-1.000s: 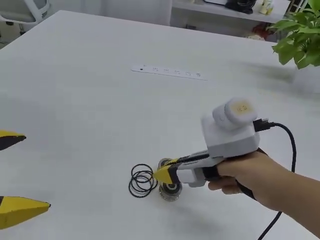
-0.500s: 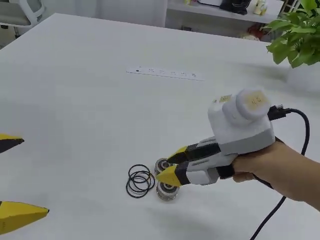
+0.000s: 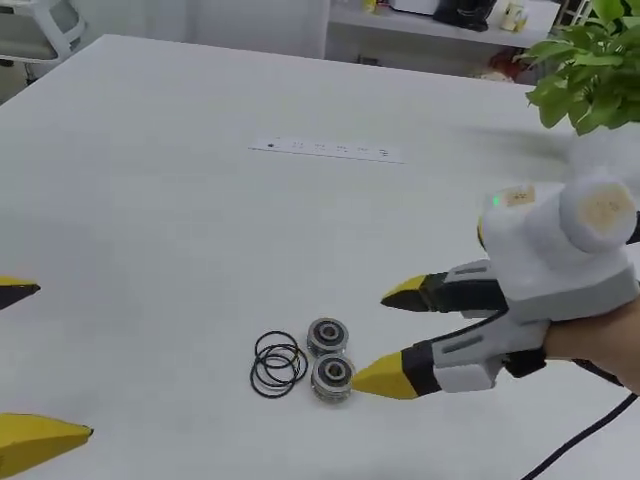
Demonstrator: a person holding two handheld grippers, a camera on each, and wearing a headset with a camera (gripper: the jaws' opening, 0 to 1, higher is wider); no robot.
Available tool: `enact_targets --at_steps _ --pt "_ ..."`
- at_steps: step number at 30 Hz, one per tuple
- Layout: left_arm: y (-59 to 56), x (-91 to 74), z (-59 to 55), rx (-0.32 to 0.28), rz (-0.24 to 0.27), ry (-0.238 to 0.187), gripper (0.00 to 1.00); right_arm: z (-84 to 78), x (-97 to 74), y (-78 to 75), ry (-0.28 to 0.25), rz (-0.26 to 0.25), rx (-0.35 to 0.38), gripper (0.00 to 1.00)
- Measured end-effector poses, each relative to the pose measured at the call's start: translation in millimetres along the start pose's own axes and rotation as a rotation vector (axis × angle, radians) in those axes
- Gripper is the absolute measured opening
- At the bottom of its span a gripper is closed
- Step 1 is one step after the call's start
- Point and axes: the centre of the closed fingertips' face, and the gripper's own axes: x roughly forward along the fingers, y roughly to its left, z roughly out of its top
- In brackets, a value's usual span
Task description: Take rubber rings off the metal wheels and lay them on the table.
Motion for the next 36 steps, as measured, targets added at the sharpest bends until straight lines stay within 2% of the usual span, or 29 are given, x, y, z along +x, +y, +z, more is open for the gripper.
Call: enact_targets --at_steps 5,11,15,22,29,36 --pt "2.7 -2.3 -1.0 -0.011 0.011 -0.006 0.91 -6.1 -11.9 -2.9 -0.048 -0.022 0.051 0.69" --pt "5.1 -4.1 -5.0 -0.026 0.022 -0.009 0.94 -16.8 -25.3 -6.8 -0.110 -0.071 0.127 0.79" --pt "5.8 -5.8 -7.0 -0.023 0.025 -0.006 0.98 -30.4 -29.6 -10.3 -0.109 -0.105 0.173 0.87" --pt "6.8 -11.3 -13.5 -0.044 0.039 0.007 1.00 -48.9 -30.3 -3.7 -0.099 -0.120 0.240 0.99" --pt "5.2 -15.0 -16.8 -0.065 0.037 0.008 1.00 -67.2 -30.4 -0.1 -0.065 -0.126 0.278 0.99" --pt "2.2 -13.3 -13.4 -0.058 0.038 0.007 1.00 -69.5 -31.3 1.9 -0.065 -0.140 0.292 0.99"
